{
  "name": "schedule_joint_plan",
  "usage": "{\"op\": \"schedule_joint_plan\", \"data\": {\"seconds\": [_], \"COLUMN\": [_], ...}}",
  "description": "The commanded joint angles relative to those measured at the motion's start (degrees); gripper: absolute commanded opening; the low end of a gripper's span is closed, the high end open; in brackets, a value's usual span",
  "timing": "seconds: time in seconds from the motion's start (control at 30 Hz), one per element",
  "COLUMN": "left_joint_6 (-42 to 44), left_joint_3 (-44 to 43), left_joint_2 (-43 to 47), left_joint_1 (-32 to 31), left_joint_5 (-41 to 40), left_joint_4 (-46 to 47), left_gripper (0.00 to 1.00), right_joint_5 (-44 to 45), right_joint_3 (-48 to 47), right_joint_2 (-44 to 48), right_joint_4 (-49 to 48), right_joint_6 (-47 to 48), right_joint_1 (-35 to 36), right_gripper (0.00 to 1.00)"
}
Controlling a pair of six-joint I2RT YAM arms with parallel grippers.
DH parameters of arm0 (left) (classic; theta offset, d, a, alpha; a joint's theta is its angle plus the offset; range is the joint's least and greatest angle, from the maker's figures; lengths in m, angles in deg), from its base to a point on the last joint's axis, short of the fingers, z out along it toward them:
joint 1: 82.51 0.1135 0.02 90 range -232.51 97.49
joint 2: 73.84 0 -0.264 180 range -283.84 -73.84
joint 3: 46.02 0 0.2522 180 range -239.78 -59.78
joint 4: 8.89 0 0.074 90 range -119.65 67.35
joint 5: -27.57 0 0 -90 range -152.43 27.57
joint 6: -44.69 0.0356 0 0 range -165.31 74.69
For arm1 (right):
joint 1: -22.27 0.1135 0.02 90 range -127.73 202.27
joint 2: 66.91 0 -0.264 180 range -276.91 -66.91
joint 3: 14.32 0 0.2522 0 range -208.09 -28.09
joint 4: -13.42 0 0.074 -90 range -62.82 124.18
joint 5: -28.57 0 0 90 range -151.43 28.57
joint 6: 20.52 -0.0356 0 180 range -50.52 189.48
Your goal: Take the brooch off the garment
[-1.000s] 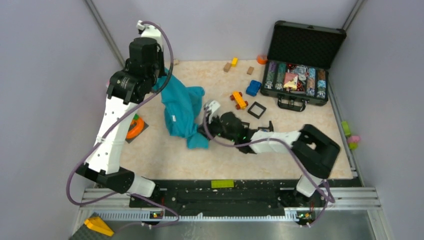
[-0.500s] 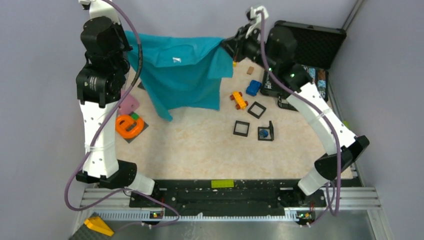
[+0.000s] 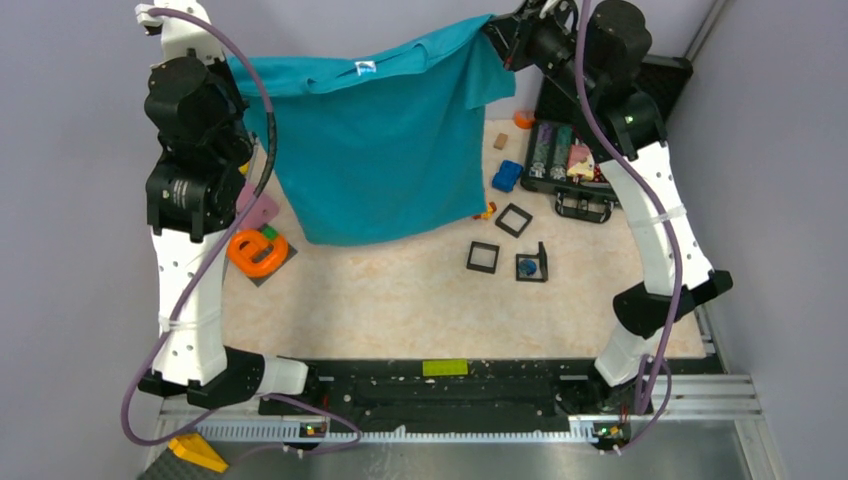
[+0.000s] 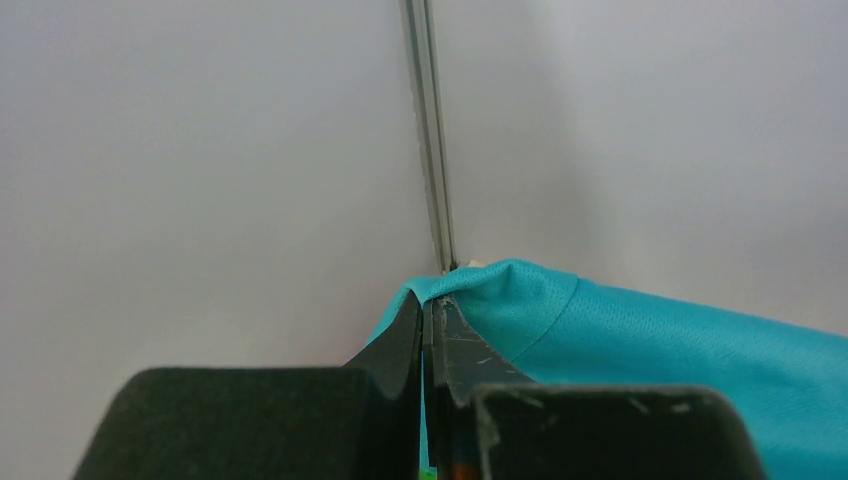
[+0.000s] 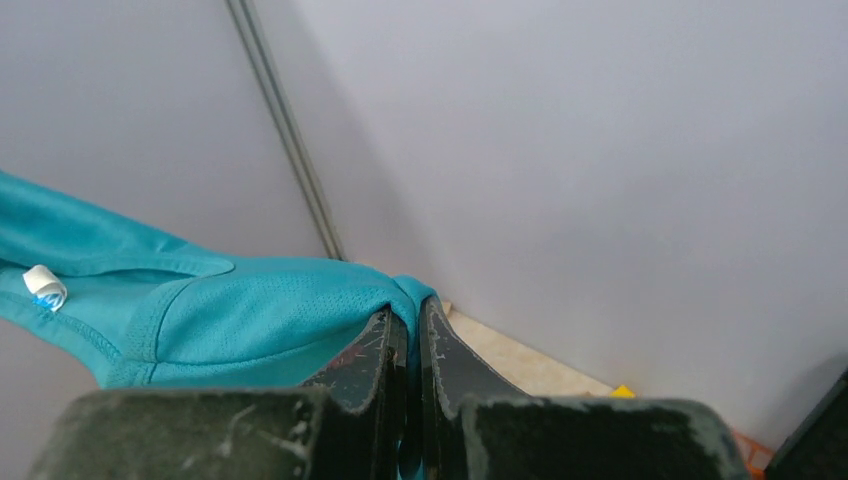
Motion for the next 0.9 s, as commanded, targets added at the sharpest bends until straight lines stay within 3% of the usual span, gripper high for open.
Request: {"op": "schedule_joint_plan", "data": {"seconds": [0.0, 0.17, 0.3, 0.5, 0.57, 0.67, 0.87], "left_joint_6": [1.3, -2.3, -11.3, -21.7, -24.7, -27.0, -29.6], "left_joint_3": [1.9, 0.6, 4.4, 23.5, 27.2, 28.9, 21.8], "left_joint_2": [0.7, 1.1, 4.8, 15.2, 18.0, 19.1, 11.8], "left_joint_1": [0.3, 0.3, -0.8, -5.2, -10.7, -23.2, -38.9], "left_joint_5": [-1.4, 5.2, 26.3, 60.5, 67.9, 69.2, 72.3], "left_joint_4": [3.8, -1.0, -7.8, -0.8, 3.3, 9.9, 20.7], "left_gripper": [0.0, 0.0, 0.0, 0.0, 0.0, 0.0, 0.0], "right_joint_5": [2.1, 1.2, -0.6, -5.2, -7.8, -12.8, -21.6], "right_joint_3": [-2.4, -0.6, 0.0, -2.0, -5.2, -7.3, -12.2], "right_joint_2": [0.4, 0.4, -1.3, -6.7, -9.9, -13.4, -21.3], "right_joint_4": [-0.8, -1.4, -2.5, -6.8, -8.5, -14.8, -30.1], "right_joint_6": [-0.8, -0.9, -1.7, -2.9, -4.4, -9.8, -23.7], "right_joint_1": [-1.7, -2.3, -3.7, -4.7, -5.4, -6.7, -6.7], "right_gripper": [0.0, 0.0, 0.0, 0.0, 0.0, 0.0, 0.0]}}
